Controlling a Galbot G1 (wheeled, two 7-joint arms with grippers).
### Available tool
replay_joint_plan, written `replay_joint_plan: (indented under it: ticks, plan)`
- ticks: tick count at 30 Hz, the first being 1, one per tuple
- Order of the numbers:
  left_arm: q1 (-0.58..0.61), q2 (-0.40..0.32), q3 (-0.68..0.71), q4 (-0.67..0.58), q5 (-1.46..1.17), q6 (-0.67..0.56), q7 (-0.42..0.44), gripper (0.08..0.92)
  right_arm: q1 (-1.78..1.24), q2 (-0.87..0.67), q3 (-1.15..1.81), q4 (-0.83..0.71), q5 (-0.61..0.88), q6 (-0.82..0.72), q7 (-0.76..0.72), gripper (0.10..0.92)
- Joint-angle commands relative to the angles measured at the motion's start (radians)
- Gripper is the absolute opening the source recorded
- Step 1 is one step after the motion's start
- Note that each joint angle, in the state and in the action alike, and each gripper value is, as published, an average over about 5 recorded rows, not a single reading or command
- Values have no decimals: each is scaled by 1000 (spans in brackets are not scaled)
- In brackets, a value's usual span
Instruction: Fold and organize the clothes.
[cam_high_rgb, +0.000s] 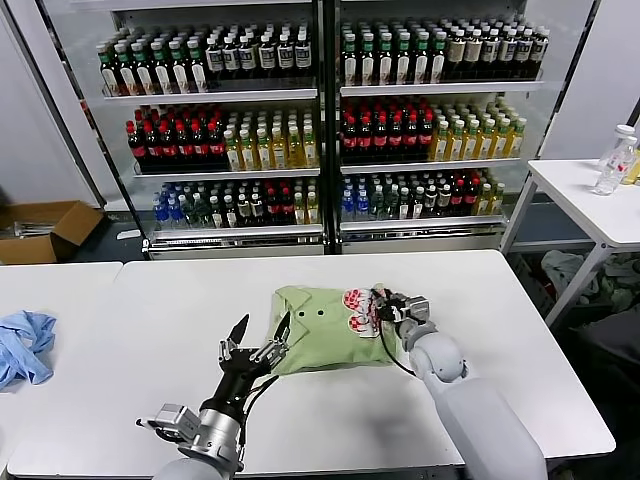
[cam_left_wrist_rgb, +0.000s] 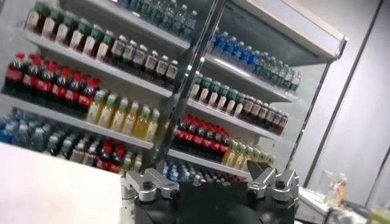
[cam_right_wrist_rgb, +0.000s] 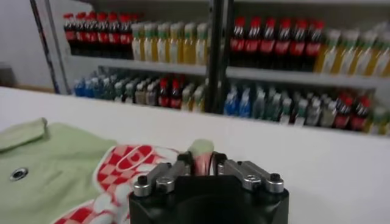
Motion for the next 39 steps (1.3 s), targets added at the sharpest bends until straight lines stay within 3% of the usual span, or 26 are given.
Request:
replay_joint_plan:
  ticks: [1,7,17,39]
  plan:
    - [55,8,-30,-5,196,-82,-3,823,-297,-109,111,404,-142,161,98,356]
    - [96,-14,-73,-8,268,-131,-3,822,-560,-162,216,661,-151,190,121,521]
    - [159,-49,-126,-29,305,-126,13,823,-784,-121,244,759,-216,298,205,791]
    - [232,-54,-174,-81,264,-148,42,823,-797,-112,226,762,-226,278,220,823]
